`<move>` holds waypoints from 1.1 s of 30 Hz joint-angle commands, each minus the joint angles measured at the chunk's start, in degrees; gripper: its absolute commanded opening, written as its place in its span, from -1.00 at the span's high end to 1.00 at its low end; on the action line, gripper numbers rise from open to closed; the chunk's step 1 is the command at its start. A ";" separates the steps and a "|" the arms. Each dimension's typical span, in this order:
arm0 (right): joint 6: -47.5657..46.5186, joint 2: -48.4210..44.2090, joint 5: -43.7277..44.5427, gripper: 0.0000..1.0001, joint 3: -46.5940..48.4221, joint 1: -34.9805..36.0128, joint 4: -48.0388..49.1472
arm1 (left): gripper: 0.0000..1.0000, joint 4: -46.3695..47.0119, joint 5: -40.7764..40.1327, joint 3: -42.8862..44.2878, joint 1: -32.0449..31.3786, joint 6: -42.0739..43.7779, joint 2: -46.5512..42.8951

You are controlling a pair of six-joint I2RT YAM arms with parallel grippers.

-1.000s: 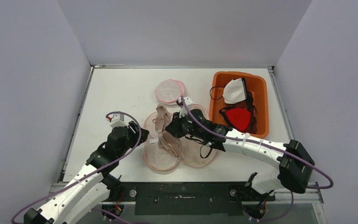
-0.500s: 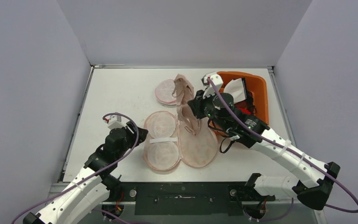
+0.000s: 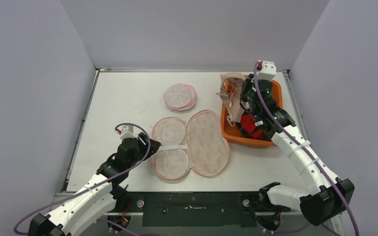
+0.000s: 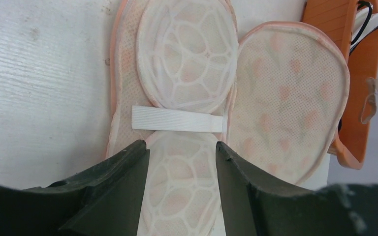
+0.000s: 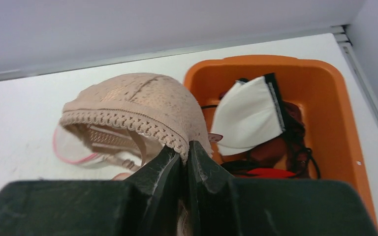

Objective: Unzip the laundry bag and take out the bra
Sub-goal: Place the bra in the bin.

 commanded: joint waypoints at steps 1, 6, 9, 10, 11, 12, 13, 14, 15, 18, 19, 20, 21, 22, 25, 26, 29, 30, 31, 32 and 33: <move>0.14 -0.72 -5.08 0.89 -8.03 -7.13 18.92 | 0.00 6.69 2.29 1.10 0.39 -0.44 3.09; 1.80 4.93 -13.90 0.89 -7.61 -14.83 25.43 | 0.00 8.76 3.53 -0.31 0.39 -1.09 3.57; 2.31 8.38 -17.86 0.89 -5.60 -18.08 25.76 | 0.00 10.44 3.76 -2.00 0.43 -1.75 2.81; 2.71 9.48 -19.08 0.89 -5.22 -19.07 25.79 | 0.00 11.88 3.67 -2.10 0.44 -1.70 2.83; 3.35 10.51 -20.93 0.90 -5.00 -20.13 25.95 | 0.00 12.45 3.65 -2.11 0.44 -1.56 2.95; 4.08 11.22 -21.84 0.89 -5.22 -21.13 26.31 | 0.00 12.63 3.76 -2.05 0.45 -1.41 3.28; 4.91 11.84 -22.84 0.90 -5.72 -22.10 26.93 | 0.00 12.69 3.93 -1.96 0.48 -1.20 3.59; 5.80 12.50 -24.22 0.89 -6.26 -23.03 27.43 | -0.01 12.90 4.21 -1.83 0.48 -1.08 4.04; 6.55 13.04 -24.98 0.89 -6.84 -23.79 27.80 | -0.01 13.15 4.69 -1.91 0.48 -1.07 4.56; 8.88 14.24 -27.27 0.89 -9.13 -25.68 28.84 | -0.01 14.64 5.89 -2.47 0.47 -1.26 6.10; 10.56 14.19 -28.38 0.90 -9.87 -26.33 29.55 | -0.01 15.19 6.13 -2.69 0.44 -1.36 6.56; 11.92 13.84 -29.55 0.90 -10.93 -27.14 30.52 | 0.00 15.44 6.51 -2.91 0.45 -1.56 7.02; 13.16 13.20 -30.33 0.90 -11.73 -27.58 31.32 | 0.00 15.65 6.74 -2.99 0.44 -1.66 7.39; 13.95 12.53 -30.73 0.89 -12.13 -27.76 31.67 | -0.01 15.75 6.80 -3.05 0.42 -1.68 7.72; 16.00 9.15 -32.11 0.89 -12.33 -27.78 31.71 | -0.01 15.86 7.01 -2.97 0.41 -1.68 7.98; 16.66 8.22 -32.63 0.90 -11.94 -27.78 31.10 | -0.01 15.77 7.11 -2.89 0.39 -1.68 7.96; 18.70 5.58 -33.57 0.89 -10.73 -27.78 28.63 | 0.00 15.49 7.20 -2.42 0.39 -1.68 7.53; 19.18 5.17 -33.59 0.90 -10.18 -27.83 27.25 | -0.01 15.39 7.26 -2.24 0.39 -1.68 7.39; 19.70 4.96 -33.55 0.89 -9.60 -27.87 25.81 | 0.00 15.18 7.37 -2.14 0.39 -1.80 7.27; 20.22 4.92 -33.58 0.89 -9.56 -27.84 24.74 | 0.00 15.12 7.47 -2.09 0.39 -1.93 7.17; 20.93 4.98 -33.59 0.90 -10.15 -29.10 24.31 | 0.00 15.12 7.57 -2.09 0.39 -2.14 7.03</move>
